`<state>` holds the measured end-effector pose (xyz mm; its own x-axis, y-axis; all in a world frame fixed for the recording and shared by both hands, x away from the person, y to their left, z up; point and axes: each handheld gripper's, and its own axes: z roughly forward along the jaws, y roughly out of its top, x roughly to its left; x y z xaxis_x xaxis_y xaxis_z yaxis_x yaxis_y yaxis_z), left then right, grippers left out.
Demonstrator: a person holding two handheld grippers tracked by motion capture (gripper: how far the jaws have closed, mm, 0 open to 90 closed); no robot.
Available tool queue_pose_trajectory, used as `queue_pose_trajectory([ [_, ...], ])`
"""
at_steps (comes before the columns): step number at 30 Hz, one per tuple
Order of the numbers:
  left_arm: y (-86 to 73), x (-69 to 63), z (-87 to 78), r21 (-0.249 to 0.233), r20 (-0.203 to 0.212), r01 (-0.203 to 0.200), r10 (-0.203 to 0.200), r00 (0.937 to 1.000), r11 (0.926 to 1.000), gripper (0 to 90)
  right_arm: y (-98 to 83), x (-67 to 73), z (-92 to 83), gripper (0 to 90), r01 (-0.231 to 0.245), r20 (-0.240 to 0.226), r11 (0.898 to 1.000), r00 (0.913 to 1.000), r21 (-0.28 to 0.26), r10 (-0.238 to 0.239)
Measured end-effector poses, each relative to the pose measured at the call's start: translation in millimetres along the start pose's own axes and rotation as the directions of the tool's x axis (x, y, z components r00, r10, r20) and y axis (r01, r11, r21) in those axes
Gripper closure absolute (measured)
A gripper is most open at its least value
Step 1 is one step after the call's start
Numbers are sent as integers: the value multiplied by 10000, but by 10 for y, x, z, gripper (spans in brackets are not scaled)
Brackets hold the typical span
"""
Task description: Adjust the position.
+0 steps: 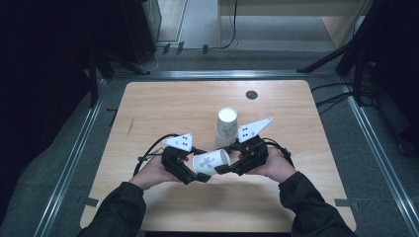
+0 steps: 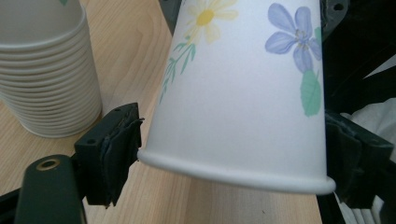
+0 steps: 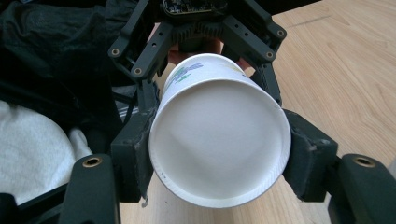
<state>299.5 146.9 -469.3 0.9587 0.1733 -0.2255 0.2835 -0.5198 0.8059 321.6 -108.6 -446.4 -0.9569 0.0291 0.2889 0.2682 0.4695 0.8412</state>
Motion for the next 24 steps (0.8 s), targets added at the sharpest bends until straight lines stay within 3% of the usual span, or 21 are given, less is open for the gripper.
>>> queue_pose_trajectory([
  [2,-1,-14,6,76,14,-165,165,9999,9998,213,1,0,10,350,-39,-56,10000,10000,-17,39],
  [14,-6,-7,-38,178,-15,-213,214,9998,9996,284,-9,-11,25,353,-123,-80,9999,9999,12,123],
  [24,13,20,-143,345,-214,-56,64,9997,9994,285,-28,-19,25,267,-18,350,9999,9994,126,13],
])
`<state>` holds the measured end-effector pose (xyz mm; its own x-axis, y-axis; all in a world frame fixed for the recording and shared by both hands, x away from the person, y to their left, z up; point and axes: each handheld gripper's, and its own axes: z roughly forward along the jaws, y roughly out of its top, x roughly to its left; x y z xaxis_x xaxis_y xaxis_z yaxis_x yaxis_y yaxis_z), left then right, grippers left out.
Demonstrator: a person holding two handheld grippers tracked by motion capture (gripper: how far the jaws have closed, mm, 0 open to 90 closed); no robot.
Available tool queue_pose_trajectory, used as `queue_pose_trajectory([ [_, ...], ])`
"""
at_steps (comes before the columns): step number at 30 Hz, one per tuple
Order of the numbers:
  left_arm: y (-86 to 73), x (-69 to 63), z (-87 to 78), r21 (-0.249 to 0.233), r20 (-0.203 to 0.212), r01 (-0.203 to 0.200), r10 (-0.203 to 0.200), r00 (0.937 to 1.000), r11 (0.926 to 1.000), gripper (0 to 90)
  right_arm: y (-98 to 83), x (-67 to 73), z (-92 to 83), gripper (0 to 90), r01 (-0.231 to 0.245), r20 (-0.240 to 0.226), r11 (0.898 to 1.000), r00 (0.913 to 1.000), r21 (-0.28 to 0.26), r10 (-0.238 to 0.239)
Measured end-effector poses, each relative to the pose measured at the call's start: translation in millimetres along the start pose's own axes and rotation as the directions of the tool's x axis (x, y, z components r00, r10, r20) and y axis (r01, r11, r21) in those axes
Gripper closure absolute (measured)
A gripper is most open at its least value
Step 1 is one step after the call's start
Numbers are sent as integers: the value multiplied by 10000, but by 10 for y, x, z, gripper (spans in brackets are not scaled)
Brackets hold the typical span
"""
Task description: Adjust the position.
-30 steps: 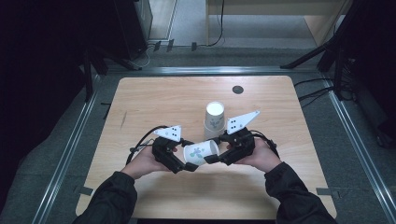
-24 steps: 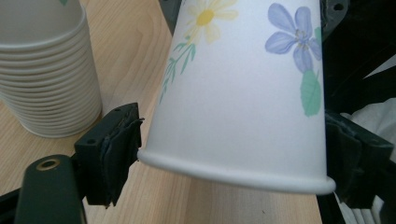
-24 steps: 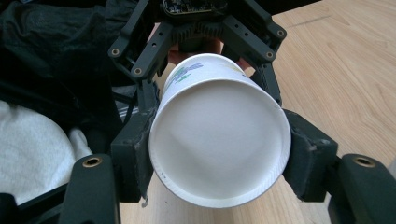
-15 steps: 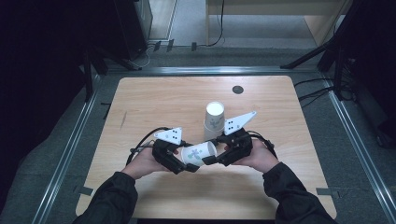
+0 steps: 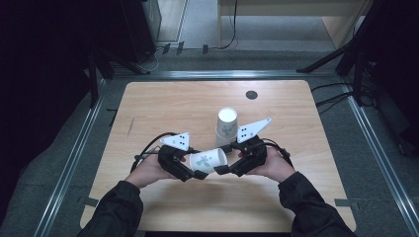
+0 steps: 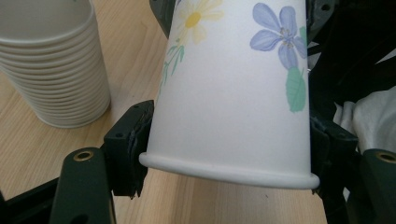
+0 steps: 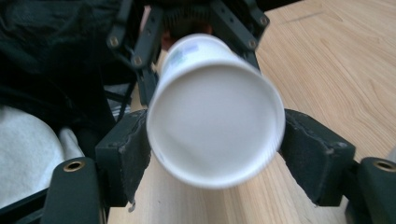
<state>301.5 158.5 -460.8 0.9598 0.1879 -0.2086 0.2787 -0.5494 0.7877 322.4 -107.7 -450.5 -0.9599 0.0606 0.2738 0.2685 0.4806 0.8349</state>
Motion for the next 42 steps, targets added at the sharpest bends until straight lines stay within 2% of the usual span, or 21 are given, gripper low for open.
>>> queue_pose_trajectory([
  [5,10,33,-93,121,-13,214,-214,9998,9997,284,-27,-10,-7,263,62,207,9997,9998,248,-67],
  [6,20,39,-138,258,-171,218,-213,9996,9994,283,-40,-15,-9,263,92,289,9994,9995,331,-102],
  [11,63,38,-207,511,-324,148,-131,9994,9986,284,-58,-25,-3,264,104,490,9983,9987,578,-132],
  [13,110,25,-231,786,-400,17,15,9992,9969,284,-64,-29,-2,264,156,603,9976,9980,678,-197],
  [15,125,17,-231,866,-456,-43,83,9989,9962,283,-68,-30,-1,264,157,641,9974,9977,699,-201],
  [17,168,8,-224,1329,-493,-181,249,9985,9910,283,-69,-32,-2,264,160,679,9974,9975,696,-208],
  [20,186,5,-215,1578,-550,-219,309,9980,9872,283,-71,-33,-3,264,186,730,9971,9970,738,-240],
  [21,199,10,-209,1846,-542,-256,362,9979,9825,283,-73,-32,-3,264,215,761,9967,9967,782,-275],
  [22,199,10,-209,1846,-542,-256,362,9979,9825,282,-75,-31,-4,264,219,767,9965,9967,806,-281],
  [24,205,11,-200,2033,-565,-227,349,9978,9788,282,-77,-30,-3,264,220,778,9962,9966,843,-286],
  [25,210,13,-193,2226,-537,-243,371,9979,9746,283,-80,-31,0,264,230,789,9960,9964,868,-299],
  [26,210,13,-193,2226,-537,-243,371,9979,9746,283,-81,-30,2,265,247,800,9958,9963,885,-318],
  [31,234,12,-132,2874,-598,-346,540,9968,9572,282,-88,-22,19,263,310,853,9944,9956,1006,-396],
  [32,234,12,-132,2874,-598,-346,540,9968,9572,282,-88,-22,19,263,310,853,9944,9956,1006,-396],
  [33,244,9,-97,3100,-540,-326,519,9972,9502,283,-92,-19,29,263,285,816,9942,9960,1038,-371],
  [37,267,5,-5,3577,-421,-318,501,9979,9333,283,-102,-8,47,262,295,756,9932,9964,1122,-381],
  [38,267,5,-5,3577,-421,-318,501,9979,9333,283,-104,-2,52,262,273,757,9930,9965,1152,-362],
  [39,285,9,40,3802,-345,-343,512,9981,9243,283,-108,-2,58,261,312,756,9927,9963,1168,-402],
  [40,294,13,61,3928,-259,-328,467,9986,9190,282,-114,4,64,262,285,741,9925,9965,1193,-376],
  [41,294,13,61,3928,-259,-328,467,9986,9190,283,-114,4,64,262,285,741,9925,9965,1193,-376],
  [42,313,10,100,4168,-227,-363,503,9985,9083,283,-125,12,78,260,312,702,9915,9967,1261,-403],
])
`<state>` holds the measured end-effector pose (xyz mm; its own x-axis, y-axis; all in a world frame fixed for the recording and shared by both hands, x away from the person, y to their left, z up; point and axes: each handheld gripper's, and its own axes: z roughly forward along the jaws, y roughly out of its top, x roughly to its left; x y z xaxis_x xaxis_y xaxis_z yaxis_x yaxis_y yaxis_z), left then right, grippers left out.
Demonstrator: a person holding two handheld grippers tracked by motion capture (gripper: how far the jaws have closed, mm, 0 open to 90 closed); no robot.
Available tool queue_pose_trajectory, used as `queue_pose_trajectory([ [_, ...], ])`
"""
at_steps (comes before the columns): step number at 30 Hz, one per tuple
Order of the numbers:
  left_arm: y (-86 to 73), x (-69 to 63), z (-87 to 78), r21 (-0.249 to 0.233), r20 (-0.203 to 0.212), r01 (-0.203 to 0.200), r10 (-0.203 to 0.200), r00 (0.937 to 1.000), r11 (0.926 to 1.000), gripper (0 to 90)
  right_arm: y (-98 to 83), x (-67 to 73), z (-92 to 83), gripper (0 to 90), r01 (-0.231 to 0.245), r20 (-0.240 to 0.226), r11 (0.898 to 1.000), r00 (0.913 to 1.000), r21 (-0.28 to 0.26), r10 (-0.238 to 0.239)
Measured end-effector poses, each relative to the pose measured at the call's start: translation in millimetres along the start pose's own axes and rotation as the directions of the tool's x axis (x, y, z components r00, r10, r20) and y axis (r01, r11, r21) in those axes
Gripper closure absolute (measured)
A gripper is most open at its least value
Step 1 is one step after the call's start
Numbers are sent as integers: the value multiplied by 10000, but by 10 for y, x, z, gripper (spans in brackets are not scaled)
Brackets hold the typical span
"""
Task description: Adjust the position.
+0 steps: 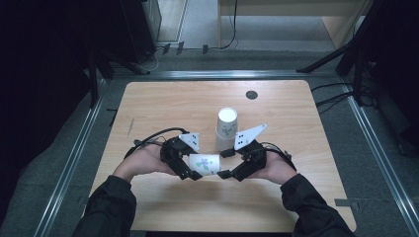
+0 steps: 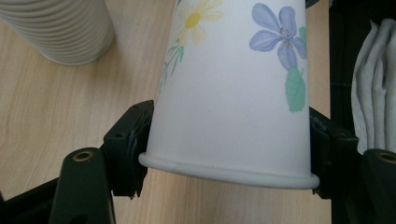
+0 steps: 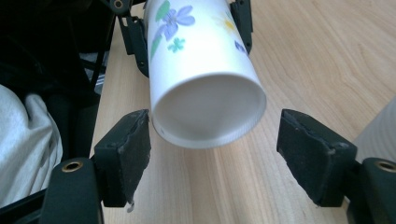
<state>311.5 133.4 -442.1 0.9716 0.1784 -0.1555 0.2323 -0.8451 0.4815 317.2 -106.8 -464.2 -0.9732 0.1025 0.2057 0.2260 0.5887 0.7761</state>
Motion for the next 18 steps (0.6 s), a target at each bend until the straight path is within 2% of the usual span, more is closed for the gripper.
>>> queue_pose_trajectory([
  [4,52,-14,52,305,19,-131,130,9999,9994,283,4,20,32,260,36,-51,10000,10000,24,-36],
  [11,107,-37,108,393,45,-292,291,9996,9988,282,10,45,130,265,138,-224,9996,9997,255,-133],
  [18,114,-50,149,452,103,-398,393,9992,9982,282,21,56,197,334,305,-322,9987,9991,397,-292],
])
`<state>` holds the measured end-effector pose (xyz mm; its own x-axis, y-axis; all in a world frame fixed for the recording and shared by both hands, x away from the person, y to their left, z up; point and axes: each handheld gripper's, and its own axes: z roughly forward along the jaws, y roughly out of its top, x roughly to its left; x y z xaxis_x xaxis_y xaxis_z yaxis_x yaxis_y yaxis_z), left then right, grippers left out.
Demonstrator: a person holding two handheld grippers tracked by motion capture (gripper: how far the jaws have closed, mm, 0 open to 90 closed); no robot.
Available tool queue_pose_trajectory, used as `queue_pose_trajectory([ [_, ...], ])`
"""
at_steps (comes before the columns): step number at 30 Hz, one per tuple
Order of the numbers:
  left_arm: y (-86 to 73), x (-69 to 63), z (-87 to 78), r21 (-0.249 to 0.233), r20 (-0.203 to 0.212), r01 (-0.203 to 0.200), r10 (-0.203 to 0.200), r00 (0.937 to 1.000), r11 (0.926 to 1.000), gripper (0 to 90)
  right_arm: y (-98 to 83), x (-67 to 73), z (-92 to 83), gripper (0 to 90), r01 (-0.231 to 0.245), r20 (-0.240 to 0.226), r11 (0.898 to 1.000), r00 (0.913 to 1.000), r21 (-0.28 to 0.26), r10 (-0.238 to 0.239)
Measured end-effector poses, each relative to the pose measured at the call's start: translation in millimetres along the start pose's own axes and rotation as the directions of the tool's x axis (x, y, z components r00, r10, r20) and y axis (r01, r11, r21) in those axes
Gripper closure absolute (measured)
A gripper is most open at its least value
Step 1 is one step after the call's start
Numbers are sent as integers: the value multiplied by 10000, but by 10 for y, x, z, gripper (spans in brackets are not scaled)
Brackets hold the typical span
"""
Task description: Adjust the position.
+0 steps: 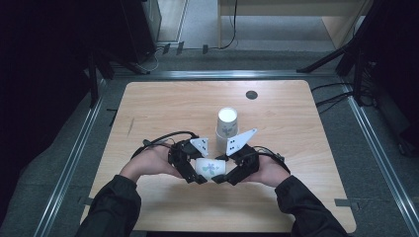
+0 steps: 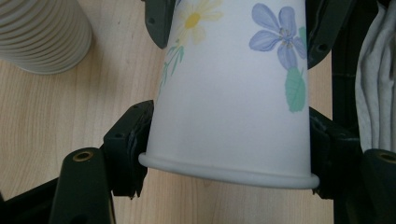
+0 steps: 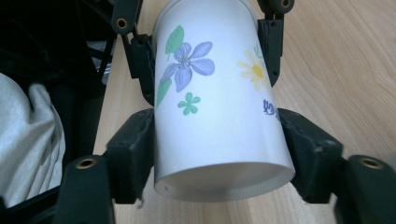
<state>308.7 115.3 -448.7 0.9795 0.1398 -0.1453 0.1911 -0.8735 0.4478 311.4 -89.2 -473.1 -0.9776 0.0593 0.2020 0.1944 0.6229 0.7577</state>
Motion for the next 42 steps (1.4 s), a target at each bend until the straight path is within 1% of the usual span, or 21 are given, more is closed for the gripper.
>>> queue_pose_trajectory([
  [7,-17,5,-9,-146,-149,-289,287,9995,9995,252,11,8,1,347,105,85,9999,9999,21,-105],
  [10,-21,3,-11,-257,-162,-281,277,9995,9993,217,11,18,-13,346,202,130,9998,9997,30,-202],
  [11,-24,4,-14,-320,-188,-261,255,9995,9991,217,11,18,-13,346,202,130,9998,9997,30,-202],
  [12,-33,10,-29,-493,-217,-171,160,9996,9986,163,8,19,-32,345,287,196,9996,9994,10,-287],
  [15,-47,25,-50,-738,-140,9,-20,9999,9973,132,4,14,-64,345,239,204,9997,9995,-81,-237],
  [16,-67,37,-74,-1009,-146,136,-151,9998,9948,128,0,3,-95,345,265,249,9995,9994,-191,-260],
  [17,-67,37,-74,-1009,-146,136,-151,9998,9948,127,0,3,-95,345,265,249,9995,9994,-191,-260],
  [19,-100,55,-104,-1322,-90,311,-326,9994,9907,120,-5,0,-141,344,184,301,9994,9994,-304,-175],
  [22,-124,63,-117,-1470,-84,414,-431,9990,9883,111,-10,-4,-171,345,202,348,9990,9992,-392,-189],
  [26,-185,61,-137,-1862,-43,500,-517,9987,9812,109,-18,-17,-237,344,108,382,9980,9992,-628,-84],
  [30,-212,55,-143,-2011,-55,619,-643,9979,9776,109,-22,-22,-262,344,95,408,9976,9991,-692,-67],
  [31,-224,54,-147,-2123,-1,671,-687,9976,9749,109,-23,-23,-268,344,98,384,9974,9992,-712,-71],
  [32,-241,48,-150,-2363,106,793,-790,9968,9684,109,-23,-23,-284,343,59,392,9970,9992,-771,-28],
  [33,-251,46,-151,-2455,162,877,-864,9961,9654,109,-23,-23,-288,343,44,378,9967,9993,-806,-14],
  [34,-251,46,-151,-2455,162,877,-864,9961,9654,109,-22,-23,-293,343,27,343,9965,9994,-838,2],
  [35,-262,46,-150,-2561,209,906,-882,9959,9624,109,-20,-25,-297,343,42,338,9961,9994,-879,-13],
  [36,-284,41,-139,-2710,292,1068,-1027,9943,9566,109,-19,-25,-302,343,46,326,9960,9995,-891,-17],
  [37,-284,41,-139,-2710,292,1068,-1027,9943,9566,109,-19,-25,-302,343,46,326,9960,9995,-891,-17],
  [40,-326,33,-101,-3261,303,1174,-1137,9931,9380,110,-21,-30,-312,343,20,212,9949,9998,-1004,2],
  [41,-326,33,-101,-3261,303,1174,-1137,9931,9380,110,-21,-30,-312,343,20,212,9949,9998,-1004,2],
  [42,-336,32,-92,-3508,325,1206,-1166,9926,9287,110,-21,-31,-314,343,28,209,9949,9998,-1009,-7],
])
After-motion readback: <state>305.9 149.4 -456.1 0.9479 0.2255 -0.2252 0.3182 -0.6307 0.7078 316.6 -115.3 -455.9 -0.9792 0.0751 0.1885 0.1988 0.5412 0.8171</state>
